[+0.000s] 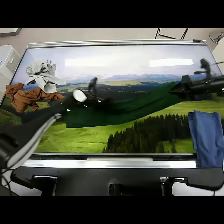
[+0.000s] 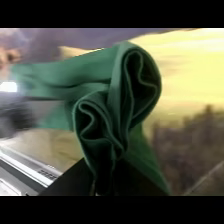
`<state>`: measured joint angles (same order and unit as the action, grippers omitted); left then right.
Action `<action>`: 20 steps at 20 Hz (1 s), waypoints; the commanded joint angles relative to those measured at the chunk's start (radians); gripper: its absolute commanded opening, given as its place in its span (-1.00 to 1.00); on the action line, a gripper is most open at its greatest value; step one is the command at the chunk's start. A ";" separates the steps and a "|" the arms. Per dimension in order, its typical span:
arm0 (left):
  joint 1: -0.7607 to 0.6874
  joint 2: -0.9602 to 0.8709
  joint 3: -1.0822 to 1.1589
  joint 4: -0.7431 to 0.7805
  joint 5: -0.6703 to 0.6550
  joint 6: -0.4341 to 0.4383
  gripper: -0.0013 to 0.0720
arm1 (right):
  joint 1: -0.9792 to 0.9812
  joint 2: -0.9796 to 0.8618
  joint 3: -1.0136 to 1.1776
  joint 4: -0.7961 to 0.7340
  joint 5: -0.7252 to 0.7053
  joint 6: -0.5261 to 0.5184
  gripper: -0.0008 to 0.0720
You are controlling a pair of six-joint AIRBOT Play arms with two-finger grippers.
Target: Fold the clothes and pants, and hang the long-sleeved shirts on hangers.
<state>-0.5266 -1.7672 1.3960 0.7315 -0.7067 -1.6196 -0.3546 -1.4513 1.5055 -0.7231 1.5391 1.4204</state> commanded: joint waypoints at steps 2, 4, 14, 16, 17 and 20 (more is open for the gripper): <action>-0.185 -0.139 0.029 -0.345 0.241 -0.064 -0.90 | 0.068 0.180 0.001 0.032 0.024 0.048 -0.84; -0.252 -0.211 0.099 -0.429 0.246 -0.065 -0.91 | 0.126 0.224 0.001 0.036 0.019 0.054 -0.84; -0.231 -0.375 0.397 -0.523 0.106 0.097 -0.92 | 0.216 0.238 0.001 0.051 -0.104 0.132 -0.84; -0.119 -0.301 0.397 -0.307 -0.020 0.090 -0.92 | 0.257 0.181 0.001 0.069 -0.130 0.125 -0.84; -0.051 -0.248 0.397 -0.176 -0.091 0.058 -0.92 | 0.294 0.143 0.001 0.089 -0.151 0.104 -0.84; 0.152 -0.058 0.397 0.161 -0.291 -0.002 -0.92 | 0.431 0.011 0.001 0.165 -0.236 0.082 -0.84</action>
<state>-0.5358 -1.9610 1.7874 0.5674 -0.7879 -1.5864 -0.0204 -1.3430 1.5063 -0.6235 1.3796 1.5238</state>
